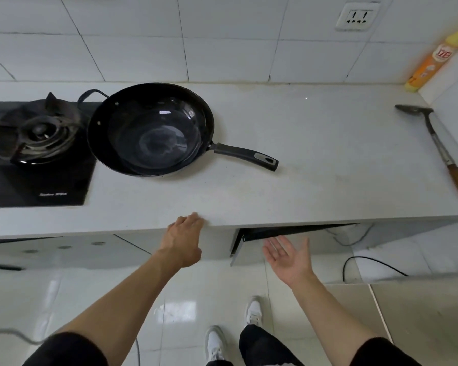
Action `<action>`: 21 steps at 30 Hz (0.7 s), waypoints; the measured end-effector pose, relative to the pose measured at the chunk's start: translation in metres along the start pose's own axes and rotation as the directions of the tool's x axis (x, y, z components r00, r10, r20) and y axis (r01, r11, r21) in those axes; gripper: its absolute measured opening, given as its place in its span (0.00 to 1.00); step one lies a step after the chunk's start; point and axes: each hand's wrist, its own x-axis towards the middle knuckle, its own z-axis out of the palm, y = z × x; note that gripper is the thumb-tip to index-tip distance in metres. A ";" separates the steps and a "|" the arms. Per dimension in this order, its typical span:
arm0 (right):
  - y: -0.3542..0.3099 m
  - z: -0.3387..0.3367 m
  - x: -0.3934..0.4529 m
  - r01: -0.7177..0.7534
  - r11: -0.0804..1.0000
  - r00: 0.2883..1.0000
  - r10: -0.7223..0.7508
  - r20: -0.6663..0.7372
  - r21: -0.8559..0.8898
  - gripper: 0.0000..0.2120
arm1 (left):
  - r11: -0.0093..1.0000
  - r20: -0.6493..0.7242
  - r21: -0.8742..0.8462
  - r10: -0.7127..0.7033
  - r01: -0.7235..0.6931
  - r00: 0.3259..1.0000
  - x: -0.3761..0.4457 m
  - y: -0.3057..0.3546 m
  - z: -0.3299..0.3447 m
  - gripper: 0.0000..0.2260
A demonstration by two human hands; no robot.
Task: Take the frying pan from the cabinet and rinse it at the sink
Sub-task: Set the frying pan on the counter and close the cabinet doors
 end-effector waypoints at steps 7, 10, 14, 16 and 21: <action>0.001 0.015 0.016 -0.005 0.994 1.000 0.002 0.024 0.108 0.35 | 0.999 -0.015 0.026 -0.019 0.020 1.000 0.001 0.003 0.000 0.30; 0.005 0.013 0.018 -0.019 0.992 0.999 0.015 0.036 0.127 0.32 | 0.998 -0.012 0.051 -0.029 0.029 1.000 0.004 0.006 -0.001 0.28; 0.003 0.012 0.019 -0.027 0.992 0.999 0.021 0.049 0.123 0.33 | 0.997 -0.006 0.067 -0.040 0.041 0.999 0.005 0.012 -0.002 0.25; -0.001 0.013 0.018 -0.029 0.995 0.998 0.024 0.055 0.098 0.34 | 0.997 -0.004 0.068 -0.046 0.047 0.999 0.005 0.014 -0.002 0.25; -0.012 0.016 0.011 -0.035 0.998 0.997 0.031 0.073 0.048 0.38 | 0.997 0.021 0.057 -0.056 0.054 0.998 0.005 0.016 -0.002 0.26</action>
